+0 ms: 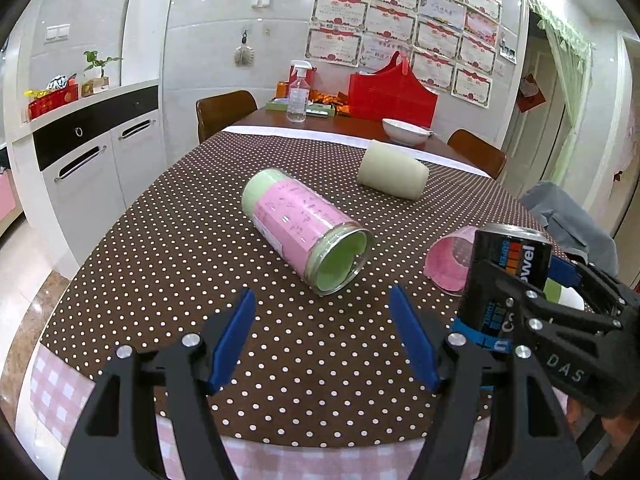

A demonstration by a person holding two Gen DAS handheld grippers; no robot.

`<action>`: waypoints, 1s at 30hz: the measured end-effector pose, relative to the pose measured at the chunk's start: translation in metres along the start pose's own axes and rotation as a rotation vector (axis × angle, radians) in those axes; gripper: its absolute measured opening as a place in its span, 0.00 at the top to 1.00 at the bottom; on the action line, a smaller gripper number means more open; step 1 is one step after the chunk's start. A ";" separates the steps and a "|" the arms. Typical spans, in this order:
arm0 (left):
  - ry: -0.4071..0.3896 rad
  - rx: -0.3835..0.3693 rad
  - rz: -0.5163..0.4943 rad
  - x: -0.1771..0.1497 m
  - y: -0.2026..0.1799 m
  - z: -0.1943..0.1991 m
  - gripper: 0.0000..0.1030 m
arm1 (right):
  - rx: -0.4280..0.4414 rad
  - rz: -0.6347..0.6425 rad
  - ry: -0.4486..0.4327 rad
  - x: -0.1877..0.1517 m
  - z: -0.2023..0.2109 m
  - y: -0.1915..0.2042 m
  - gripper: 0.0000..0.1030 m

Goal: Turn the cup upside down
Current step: 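Open the left tool while the right tool turns the can lid-up, then lower the can upright onto the cloth and open the right tool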

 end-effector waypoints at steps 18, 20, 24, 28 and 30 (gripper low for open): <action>-0.030 -0.013 -0.058 -0.002 -0.020 0.004 0.33 | -0.023 0.003 -0.050 0.000 0.009 -0.004 0.35; -0.032 -0.018 -0.062 -0.002 -0.022 0.004 0.33 | -0.022 -0.005 -0.047 0.001 0.010 -0.005 0.35; -0.034 -0.020 -0.068 -0.003 -0.025 0.004 0.33 | -0.023 -0.014 -0.039 -0.001 0.010 -0.005 0.35; -0.045 -0.020 -0.078 -0.002 -0.026 0.006 0.33 | -0.021 -0.027 -0.042 -0.003 0.014 -0.007 0.35; -0.051 -0.022 -0.079 -0.001 -0.027 0.008 0.33 | -0.023 -0.028 -0.044 -0.003 0.016 -0.007 0.35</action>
Point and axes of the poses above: each gripper's, at about its wrist camera, not at the fingertips, and z roughly against the way its jaws point, y to its left, x to its top, the point moved 1 cm from there along -z, roughly the way its jaws point, and after that the axes turned 14 degrees about -y, right-handed, at the moved point
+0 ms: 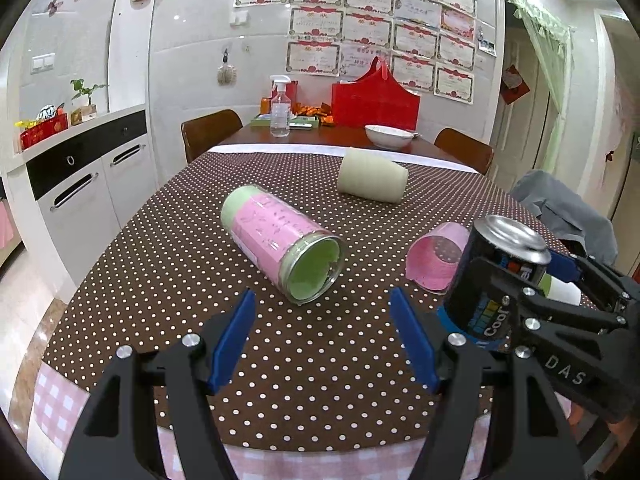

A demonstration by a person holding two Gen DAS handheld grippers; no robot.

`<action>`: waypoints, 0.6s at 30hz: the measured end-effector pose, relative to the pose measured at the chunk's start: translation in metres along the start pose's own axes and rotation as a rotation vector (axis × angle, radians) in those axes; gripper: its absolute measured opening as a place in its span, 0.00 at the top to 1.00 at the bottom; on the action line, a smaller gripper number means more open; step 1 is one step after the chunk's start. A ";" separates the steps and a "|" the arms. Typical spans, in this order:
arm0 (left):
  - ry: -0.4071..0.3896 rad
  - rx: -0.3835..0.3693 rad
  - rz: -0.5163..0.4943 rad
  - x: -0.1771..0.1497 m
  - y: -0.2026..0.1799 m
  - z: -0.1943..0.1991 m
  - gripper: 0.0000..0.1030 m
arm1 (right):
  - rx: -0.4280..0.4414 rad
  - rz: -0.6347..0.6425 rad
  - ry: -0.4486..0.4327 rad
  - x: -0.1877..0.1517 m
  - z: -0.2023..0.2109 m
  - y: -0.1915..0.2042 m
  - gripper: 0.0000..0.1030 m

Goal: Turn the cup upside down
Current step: 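Lower the can upright onto the cloth and open the right tool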

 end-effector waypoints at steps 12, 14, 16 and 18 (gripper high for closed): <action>-0.037 -0.014 -0.017 0.004 -0.009 0.015 0.33 | -0.025 -0.033 -0.045 0.004 0.019 -0.008 0.30; -0.048 -0.018 -0.020 0.006 -0.011 0.020 0.33 | -0.025 -0.041 -0.052 0.004 0.024 -0.011 0.29; -0.062 -0.016 -0.026 0.008 -0.013 0.026 0.33 | -0.029 -0.050 -0.068 0.006 0.031 -0.013 0.27; -0.080 -0.012 -0.031 0.011 -0.015 0.033 0.32 | -0.030 -0.062 -0.084 0.008 0.039 -0.016 0.24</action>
Point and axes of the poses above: each gripper's, at about its wrist camera, not at the fingertips, and z roughly against the way its jaws point, y to its left, x to its top, the point moved 1 cm from there along -z, roughly the way its jaws point, and after that the axes turned 14 degrees about -y, right-handed, at the moved point
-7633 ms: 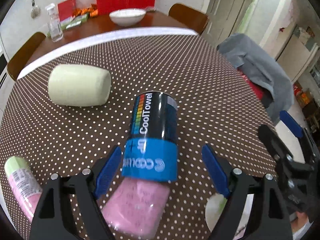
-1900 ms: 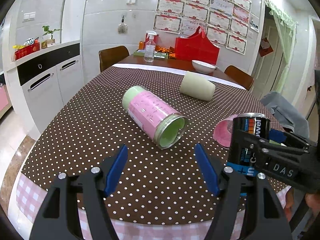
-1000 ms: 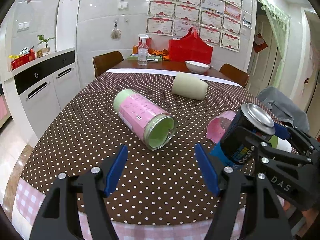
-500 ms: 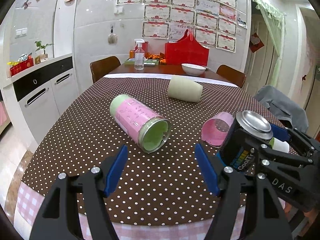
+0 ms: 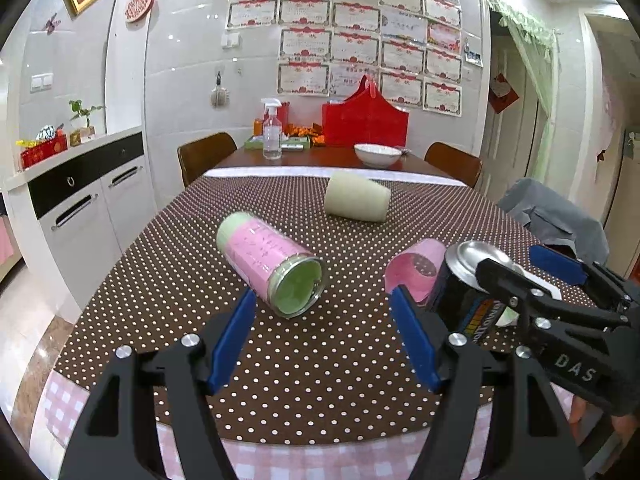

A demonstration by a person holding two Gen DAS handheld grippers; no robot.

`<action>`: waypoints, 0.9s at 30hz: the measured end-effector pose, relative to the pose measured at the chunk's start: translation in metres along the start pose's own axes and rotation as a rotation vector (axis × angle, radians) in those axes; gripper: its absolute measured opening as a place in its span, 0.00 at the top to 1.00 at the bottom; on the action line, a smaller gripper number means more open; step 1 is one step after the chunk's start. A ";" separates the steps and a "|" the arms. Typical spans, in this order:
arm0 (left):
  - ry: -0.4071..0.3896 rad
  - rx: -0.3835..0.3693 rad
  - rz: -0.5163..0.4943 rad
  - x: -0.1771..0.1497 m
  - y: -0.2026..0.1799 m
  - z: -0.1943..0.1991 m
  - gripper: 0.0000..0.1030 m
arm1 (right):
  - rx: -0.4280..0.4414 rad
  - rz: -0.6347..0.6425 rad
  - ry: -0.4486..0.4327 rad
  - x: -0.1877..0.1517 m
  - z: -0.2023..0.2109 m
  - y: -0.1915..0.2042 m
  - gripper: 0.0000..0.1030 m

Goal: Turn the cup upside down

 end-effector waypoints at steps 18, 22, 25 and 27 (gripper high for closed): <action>-0.278 -0.005 -0.102 0.025 -0.055 0.074 0.22 | -0.116 0.062 -0.263 0.020 0.094 -0.023 0.11; -0.316 -0.007 -0.107 0.029 -0.063 0.086 0.22 | -0.137 0.068 -0.305 0.022 0.107 -0.025 0.10; -0.345 0.003 -0.124 0.030 -0.069 0.092 0.22 | -0.150 0.076 -0.328 0.022 0.113 -0.027 0.10; -0.353 0.006 -0.126 0.031 -0.072 0.094 0.22 | -0.155 0.078 -0.340 0.021 0.118 -0.028 0.10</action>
Point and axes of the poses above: each gripper's, at about its wrist camera, not at the fingertips, and z roughly against the way its jaws point, y to its left, x to its top, the point moved 1 cm from there along -z, roughly the way its jaws point, and after that the axes turned 14 degrees about -y, right-handed, at the moved point
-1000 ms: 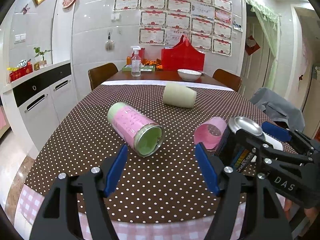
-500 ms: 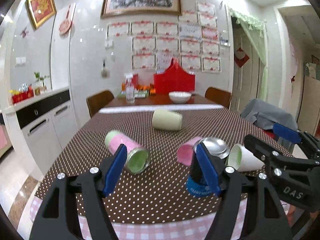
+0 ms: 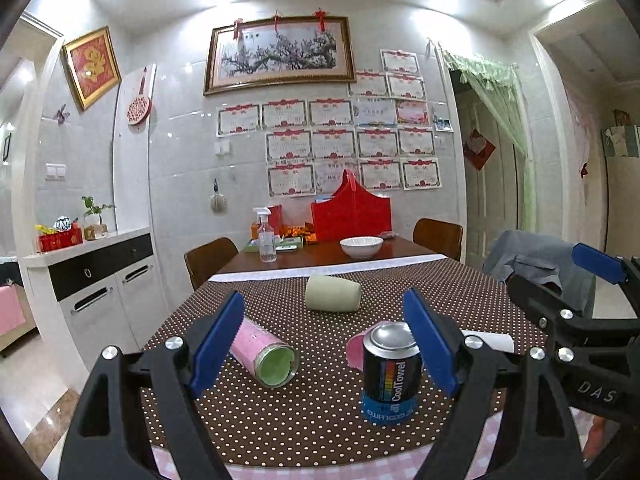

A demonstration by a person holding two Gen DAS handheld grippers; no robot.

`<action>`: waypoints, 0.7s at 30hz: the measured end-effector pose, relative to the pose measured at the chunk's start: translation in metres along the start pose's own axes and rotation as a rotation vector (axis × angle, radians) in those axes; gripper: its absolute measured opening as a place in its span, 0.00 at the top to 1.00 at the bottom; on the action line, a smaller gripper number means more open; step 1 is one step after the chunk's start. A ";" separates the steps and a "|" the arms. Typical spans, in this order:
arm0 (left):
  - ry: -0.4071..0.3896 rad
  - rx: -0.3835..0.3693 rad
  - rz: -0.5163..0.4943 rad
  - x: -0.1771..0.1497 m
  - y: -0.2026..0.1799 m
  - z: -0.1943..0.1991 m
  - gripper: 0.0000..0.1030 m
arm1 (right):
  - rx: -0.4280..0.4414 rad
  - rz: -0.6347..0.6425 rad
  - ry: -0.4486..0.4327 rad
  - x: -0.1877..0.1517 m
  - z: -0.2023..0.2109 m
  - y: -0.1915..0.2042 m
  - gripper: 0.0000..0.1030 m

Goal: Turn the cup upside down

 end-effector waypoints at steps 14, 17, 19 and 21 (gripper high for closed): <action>-0.015 0.001 -0.002 0.004 -0.001 0.000 0.22 | -0.012 0.011 -0.021 0.000 0.007 0.000 0.07; -0.015 0.002 -0.002 0.003 0.000 0.000 0.22 | -0.011 0.010 -0.019 0.000 0.008 0.000 0.07; -0.017 0.003 -0.002 0.003 0.000 0.000 0.22 | -0.010 0.009 -0.019 0.000 0.008 0.000 0.07; -0.018 0.005 -0.001 0.003 0.001 0.000 0.22 | -0.009 0.010 -0.018 0.000 0.008 0.001 0.07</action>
Point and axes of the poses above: each gripper's, at about its wrist camera, not at the fingertips, and z roughly against the way its jaws point, y to its left, x to its top, the point moved 1 cm from there along -z, roughly the way its jaws point, and after that the axes turned 14 degrees about -y, right-handed, at the moved point
